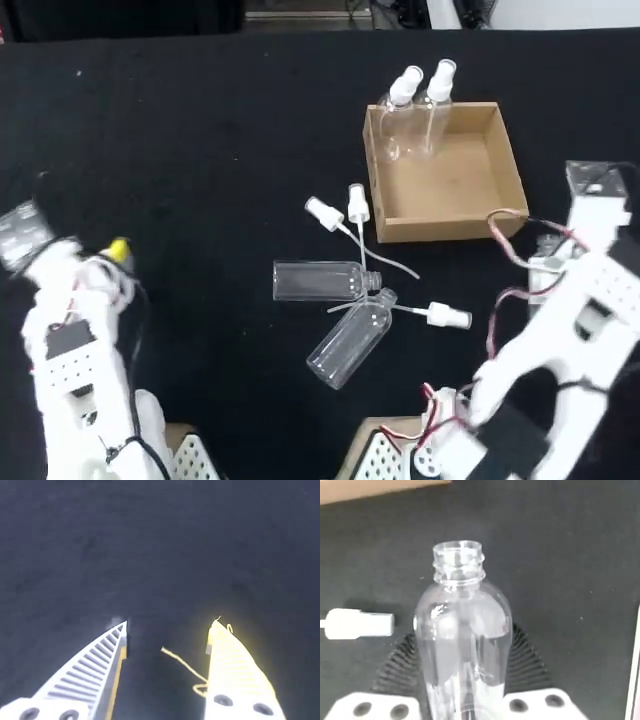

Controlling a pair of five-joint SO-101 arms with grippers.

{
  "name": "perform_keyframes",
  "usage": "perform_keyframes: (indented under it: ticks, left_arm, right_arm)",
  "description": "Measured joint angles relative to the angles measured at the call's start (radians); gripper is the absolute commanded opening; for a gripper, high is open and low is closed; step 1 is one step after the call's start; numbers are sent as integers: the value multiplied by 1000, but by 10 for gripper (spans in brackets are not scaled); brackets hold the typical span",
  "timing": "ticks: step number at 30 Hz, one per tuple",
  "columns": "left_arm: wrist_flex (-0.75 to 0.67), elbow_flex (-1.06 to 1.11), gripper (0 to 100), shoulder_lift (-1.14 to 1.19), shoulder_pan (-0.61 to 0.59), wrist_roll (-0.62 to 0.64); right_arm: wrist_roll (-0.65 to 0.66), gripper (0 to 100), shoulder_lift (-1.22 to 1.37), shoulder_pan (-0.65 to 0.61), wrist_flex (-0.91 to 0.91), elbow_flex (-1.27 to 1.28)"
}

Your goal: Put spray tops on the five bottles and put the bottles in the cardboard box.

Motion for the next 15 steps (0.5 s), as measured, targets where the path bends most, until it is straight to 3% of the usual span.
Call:
perform_keyframes:
  ticks: [5,12,15]
  left_arm:
    - [31,-23,249,0,169,-152]
    - [336,-269,252,0,413,-144]
    - [387,-328,253,0,526,-112]
  right_arm:
    - [-69,10,-199,-32,-48,183]
    - [-120,11,-491,-31,-173,457]
    - [-120,11,-582,14,-176,486]
